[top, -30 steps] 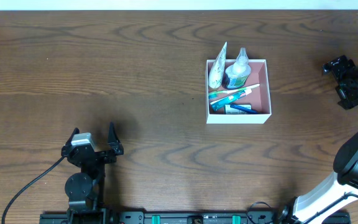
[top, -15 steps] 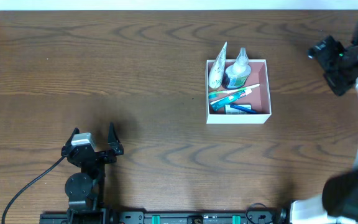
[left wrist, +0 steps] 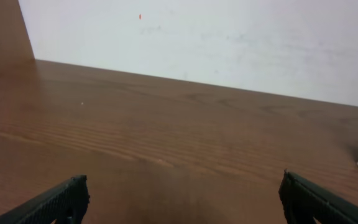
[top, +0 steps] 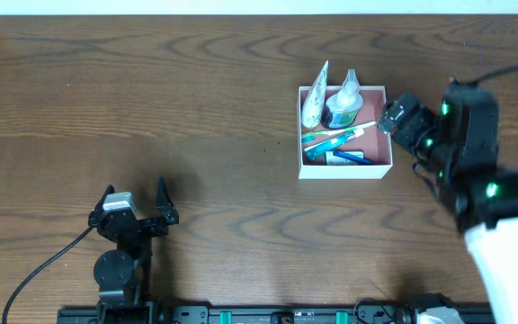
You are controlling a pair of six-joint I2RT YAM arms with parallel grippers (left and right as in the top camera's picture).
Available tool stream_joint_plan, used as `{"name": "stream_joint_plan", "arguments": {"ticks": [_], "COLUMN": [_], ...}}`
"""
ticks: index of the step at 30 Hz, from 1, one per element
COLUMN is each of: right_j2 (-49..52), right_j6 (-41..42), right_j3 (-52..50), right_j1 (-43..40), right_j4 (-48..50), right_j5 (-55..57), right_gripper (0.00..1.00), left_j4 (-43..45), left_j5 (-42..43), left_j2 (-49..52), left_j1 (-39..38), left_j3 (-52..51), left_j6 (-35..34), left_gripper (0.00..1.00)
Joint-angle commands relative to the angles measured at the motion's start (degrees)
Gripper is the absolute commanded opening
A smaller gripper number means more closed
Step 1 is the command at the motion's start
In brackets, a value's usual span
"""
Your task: Pack container
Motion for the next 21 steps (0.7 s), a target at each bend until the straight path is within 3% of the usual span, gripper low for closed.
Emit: {"name": "stream_joint_plan", "arguments": {"ticks": [1,7,12,21], "right_j2": [-9.03,-22.51,-33.11,-46.66], "right_j6": [-4.22,-11.47,-23.52,-26.69], "right_j3": [-12.72,-33.07,-44.78,-55.1], "right_j1": [-0.57,-2.03,-3.63,-6.71], "right_j4": [8.9,29.55,41.83,44.13], "right_j5": [2.93,1.51,-4.72,-7.56], "right_gripper": [0.99,0.99,0.99,0.99], "left_j4": [-1.92,-1.92,-1.92,-1.92], "left_j5": [-0.7,-0.7,-0.7,-0.7], "left_j2": [-0.31,-0.31,-0.31,-0.31], "left_j1": [0.26,0.26,0.26,0.26], "left_j3": [-1.29,-1.29,-1.29,-1.29], "left_j6": [0.81,0.81,0.81,0.81], "left_gripper": [0.98,0.98,0.98,0.98]}}
